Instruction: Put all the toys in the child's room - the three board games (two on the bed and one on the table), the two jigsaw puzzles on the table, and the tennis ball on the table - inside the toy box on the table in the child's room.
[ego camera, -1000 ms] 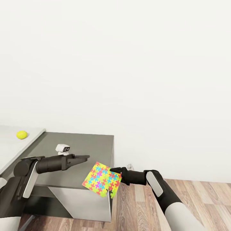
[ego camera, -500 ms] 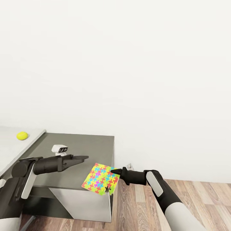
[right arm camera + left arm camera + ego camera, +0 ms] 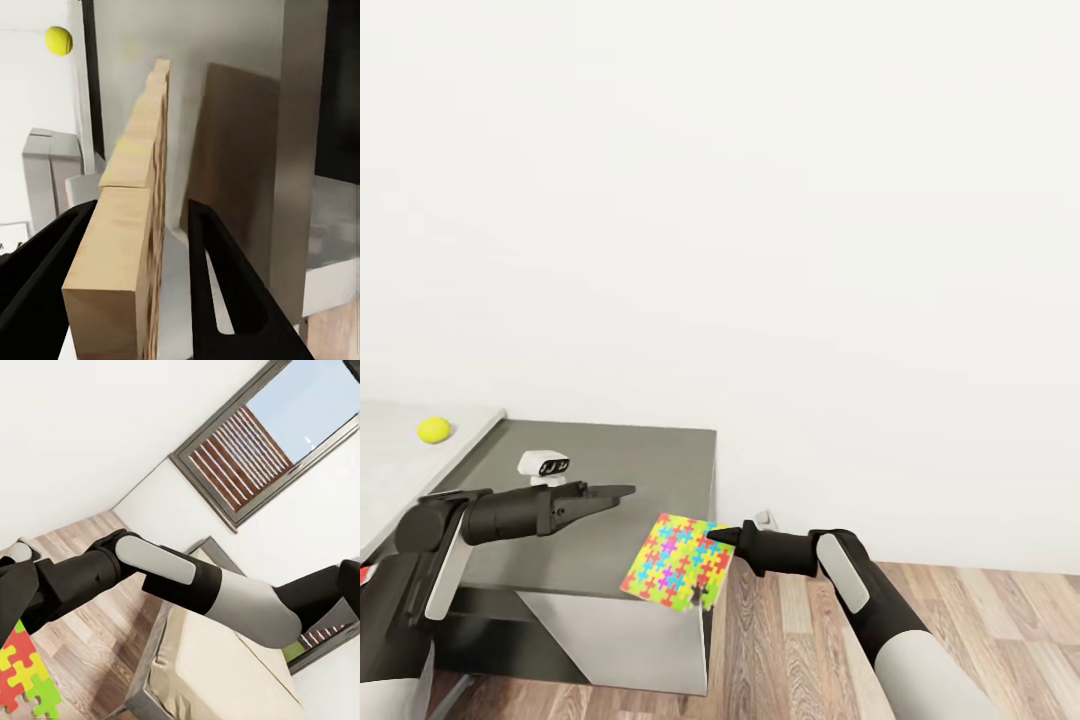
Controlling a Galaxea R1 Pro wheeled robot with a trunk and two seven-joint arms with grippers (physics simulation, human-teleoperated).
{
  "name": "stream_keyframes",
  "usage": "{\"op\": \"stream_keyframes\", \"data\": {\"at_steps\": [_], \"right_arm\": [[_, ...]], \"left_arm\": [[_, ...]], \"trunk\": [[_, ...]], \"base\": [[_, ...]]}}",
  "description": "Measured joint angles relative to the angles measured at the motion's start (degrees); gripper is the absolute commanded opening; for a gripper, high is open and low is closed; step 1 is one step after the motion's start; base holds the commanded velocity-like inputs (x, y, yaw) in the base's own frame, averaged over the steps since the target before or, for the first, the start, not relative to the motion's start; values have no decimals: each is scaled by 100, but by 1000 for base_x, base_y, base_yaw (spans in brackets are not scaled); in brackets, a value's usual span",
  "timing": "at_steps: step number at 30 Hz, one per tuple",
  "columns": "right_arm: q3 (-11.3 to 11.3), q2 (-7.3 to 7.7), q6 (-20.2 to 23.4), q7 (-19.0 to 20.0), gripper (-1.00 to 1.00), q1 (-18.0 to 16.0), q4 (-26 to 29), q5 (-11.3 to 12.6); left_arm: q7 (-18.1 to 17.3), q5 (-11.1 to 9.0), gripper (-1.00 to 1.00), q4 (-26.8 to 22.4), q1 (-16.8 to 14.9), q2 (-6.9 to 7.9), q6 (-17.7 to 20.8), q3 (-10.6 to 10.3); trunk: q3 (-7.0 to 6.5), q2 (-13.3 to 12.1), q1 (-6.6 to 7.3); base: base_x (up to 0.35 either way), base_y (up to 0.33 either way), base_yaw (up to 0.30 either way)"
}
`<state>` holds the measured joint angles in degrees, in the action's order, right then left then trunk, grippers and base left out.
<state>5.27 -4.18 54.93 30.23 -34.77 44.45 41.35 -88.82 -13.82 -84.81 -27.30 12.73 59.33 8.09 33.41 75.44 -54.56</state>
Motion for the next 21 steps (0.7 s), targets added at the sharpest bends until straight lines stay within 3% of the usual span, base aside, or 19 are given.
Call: {"op": "stream_keyframes", "data": {"at_steps": [6,10,18,21], "right_arm": [[-22,35,-17,8,-100,0,20,-3],[-30,76,-248,44,-100,6,26,15],[-48,111,-480,456,-100,52,29,-5],[-49,210,-657,520,-100,68,28,0]], "left_arm": [[0,7,100,0,0,0,0,0],[0,8,100,0,0,0,0,0],[0,9,100,0,0,0,0,-4],[0,12,100,0,0,0,0,-7]], "trunk": [[-108,-241,132],[-180,-401,220],[-323,-722,396],[-377,-843,461]], "base": [[0,0,0],[0,0,0],[0,0,0],[0,0,0]]}}
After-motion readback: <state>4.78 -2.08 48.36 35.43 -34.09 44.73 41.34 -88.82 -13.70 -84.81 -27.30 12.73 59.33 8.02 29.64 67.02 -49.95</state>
